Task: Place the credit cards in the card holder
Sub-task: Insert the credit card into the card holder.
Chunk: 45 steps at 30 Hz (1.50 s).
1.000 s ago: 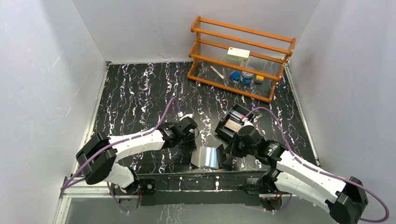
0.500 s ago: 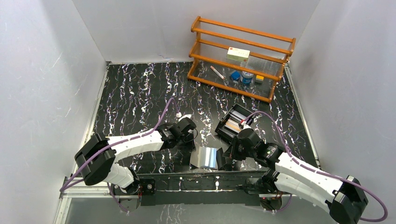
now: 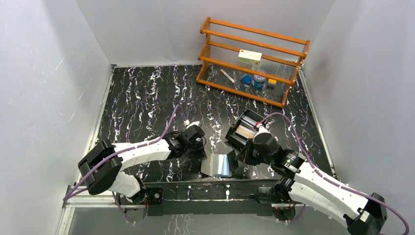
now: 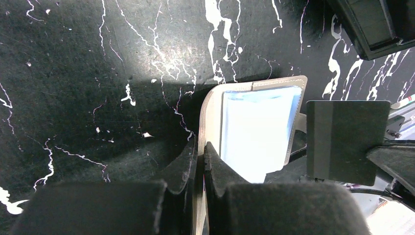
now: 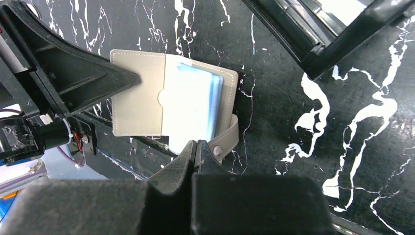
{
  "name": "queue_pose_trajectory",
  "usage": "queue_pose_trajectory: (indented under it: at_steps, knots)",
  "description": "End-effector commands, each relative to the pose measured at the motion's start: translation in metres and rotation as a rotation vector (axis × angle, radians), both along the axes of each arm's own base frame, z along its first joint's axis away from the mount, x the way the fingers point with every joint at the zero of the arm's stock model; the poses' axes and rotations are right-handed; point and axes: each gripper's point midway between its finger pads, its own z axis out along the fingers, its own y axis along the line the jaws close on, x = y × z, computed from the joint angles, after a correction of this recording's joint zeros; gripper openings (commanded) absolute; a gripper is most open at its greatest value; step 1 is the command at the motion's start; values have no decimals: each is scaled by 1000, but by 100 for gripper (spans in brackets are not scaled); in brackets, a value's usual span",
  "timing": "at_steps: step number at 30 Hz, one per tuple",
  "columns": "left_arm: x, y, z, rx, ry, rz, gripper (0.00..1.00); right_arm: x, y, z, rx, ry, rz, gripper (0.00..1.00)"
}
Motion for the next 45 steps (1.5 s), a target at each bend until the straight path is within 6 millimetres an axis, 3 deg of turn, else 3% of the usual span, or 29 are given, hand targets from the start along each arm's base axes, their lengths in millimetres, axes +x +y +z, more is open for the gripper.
queue_pose_trajectory:
  at_steps: [1, 6, 16, 17, 22, 29, 36, 40, 45]
  knots:
    - [0, 1, 6, -25, -8, 15, 0, 5, 14, 12, 57, -29, 25, 0]
    - [0, 3, 5, -15, -11, 18, 0, 6, 7, -2, 23, -17, -7, 0]
    - [-1, 3, 1, -9, -1, 21, 0, -1, 18, -18, 70, 23, 27, 0]
    - [-1, 4, 0, -11, 1, 24, 0, -5, 17, -27, 72, 41, 33, 0]
    - [-2, 3, -1, -35, 7, 41, 0, -5, 45, 7, 278, -19, 100, 0]
    - [-9, -12, -2, -150, 46, 55, 4, -5, 66, 9, 353, 11, 135, 0]
    - [-8, -15, 6, -187, 29, 49, 14, 5, 72, 10, 320, -3, 125, 0]
    - [-10, -14, 10, -221, 22, 54, 32, 4, 65, -12, 259, 39, 92, 0]
    - [-15, -23, 21, -334, 15, 36, 47, 4, 58, -29, 191, 57, 76, 0]
